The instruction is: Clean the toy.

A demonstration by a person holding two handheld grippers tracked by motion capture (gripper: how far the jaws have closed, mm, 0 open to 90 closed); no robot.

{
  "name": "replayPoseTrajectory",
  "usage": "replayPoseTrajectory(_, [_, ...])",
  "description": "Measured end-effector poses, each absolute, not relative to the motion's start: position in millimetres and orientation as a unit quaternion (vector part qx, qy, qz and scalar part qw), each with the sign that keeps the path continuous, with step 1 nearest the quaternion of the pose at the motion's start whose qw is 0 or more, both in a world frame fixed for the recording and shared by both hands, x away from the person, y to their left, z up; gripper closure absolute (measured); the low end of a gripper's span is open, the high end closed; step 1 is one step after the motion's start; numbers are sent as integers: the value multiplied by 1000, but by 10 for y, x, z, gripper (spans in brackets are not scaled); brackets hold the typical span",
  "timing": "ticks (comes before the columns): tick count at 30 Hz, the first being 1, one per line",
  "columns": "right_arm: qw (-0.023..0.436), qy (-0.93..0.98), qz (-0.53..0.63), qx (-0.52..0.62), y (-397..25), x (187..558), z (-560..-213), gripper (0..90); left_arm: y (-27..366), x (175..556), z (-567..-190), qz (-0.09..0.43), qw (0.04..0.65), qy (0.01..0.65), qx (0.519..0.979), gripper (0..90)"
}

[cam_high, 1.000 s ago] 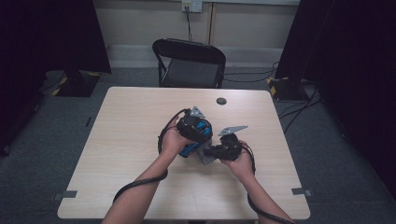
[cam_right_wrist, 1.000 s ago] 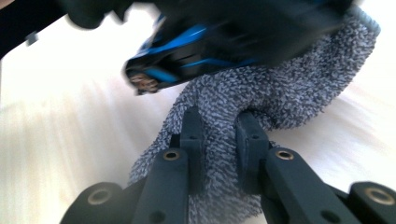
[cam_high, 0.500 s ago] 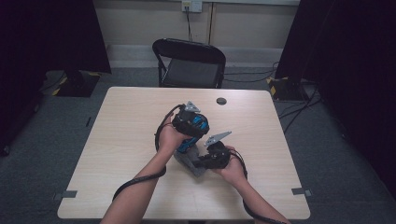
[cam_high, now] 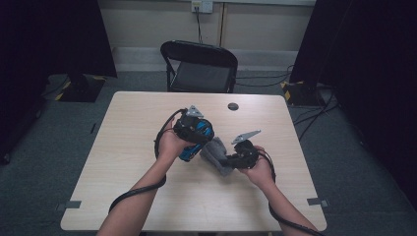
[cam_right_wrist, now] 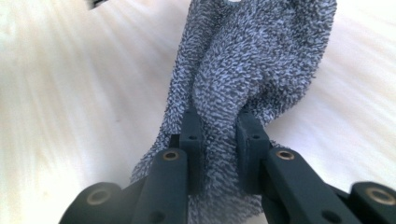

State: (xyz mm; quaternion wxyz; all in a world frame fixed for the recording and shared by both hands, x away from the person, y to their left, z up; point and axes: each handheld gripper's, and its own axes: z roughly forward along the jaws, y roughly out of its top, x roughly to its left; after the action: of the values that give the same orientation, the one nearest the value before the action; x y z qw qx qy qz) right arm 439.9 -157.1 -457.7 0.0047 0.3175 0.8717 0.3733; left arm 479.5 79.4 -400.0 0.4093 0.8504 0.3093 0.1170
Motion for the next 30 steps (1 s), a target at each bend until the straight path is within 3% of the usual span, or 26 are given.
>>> replayPoseTrajectory(14, [51, 846, 398, 350, -1825, 4593, -4158, 758, 882, 4673, -4205, 103, 394, 306, 861, 254])
replayPoseTrajectory(22, [46, 838, 422, 343, -1723, 4647, -4005, 758, 779, 4612, -4304, 96, 383, 292, 871, 254])
replayPoseTrajectory(30, [31, 842, 423, 333, -1555, 4625, -4076, 757, 712, 4637, -4289, 97, 381, 292, 872, 254])
